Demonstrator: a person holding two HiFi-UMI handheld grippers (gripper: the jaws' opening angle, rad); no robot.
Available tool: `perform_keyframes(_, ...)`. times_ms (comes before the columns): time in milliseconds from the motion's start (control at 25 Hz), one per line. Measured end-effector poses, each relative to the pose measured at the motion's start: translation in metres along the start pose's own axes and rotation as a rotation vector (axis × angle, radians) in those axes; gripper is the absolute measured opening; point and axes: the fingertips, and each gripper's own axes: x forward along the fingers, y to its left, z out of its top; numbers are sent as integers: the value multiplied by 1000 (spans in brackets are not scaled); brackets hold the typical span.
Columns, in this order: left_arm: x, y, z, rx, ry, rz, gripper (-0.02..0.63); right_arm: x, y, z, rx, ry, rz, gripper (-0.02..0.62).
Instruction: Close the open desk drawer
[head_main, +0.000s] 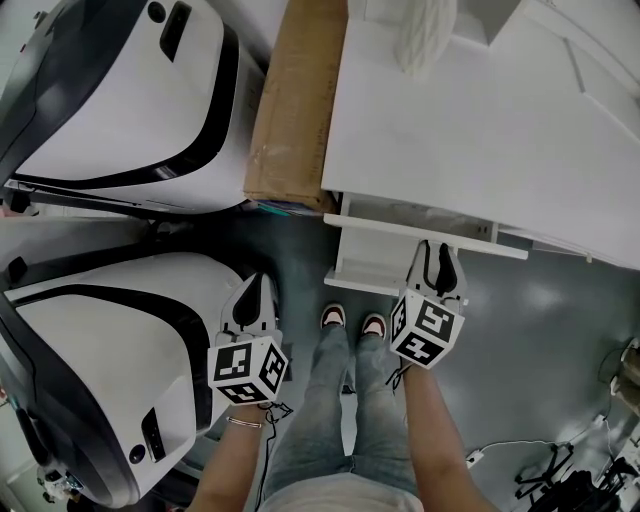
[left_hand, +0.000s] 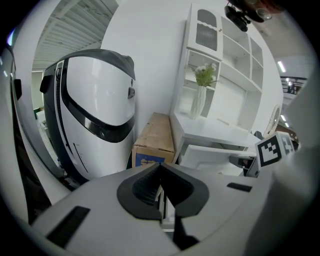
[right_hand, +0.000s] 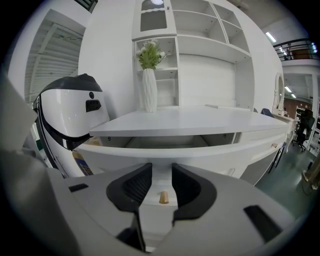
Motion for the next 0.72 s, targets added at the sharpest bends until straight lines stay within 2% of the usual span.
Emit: perform_keyframes(720,-5,6,0,-26,-3,20,12,29,-1,20,-8,-21,2,135)
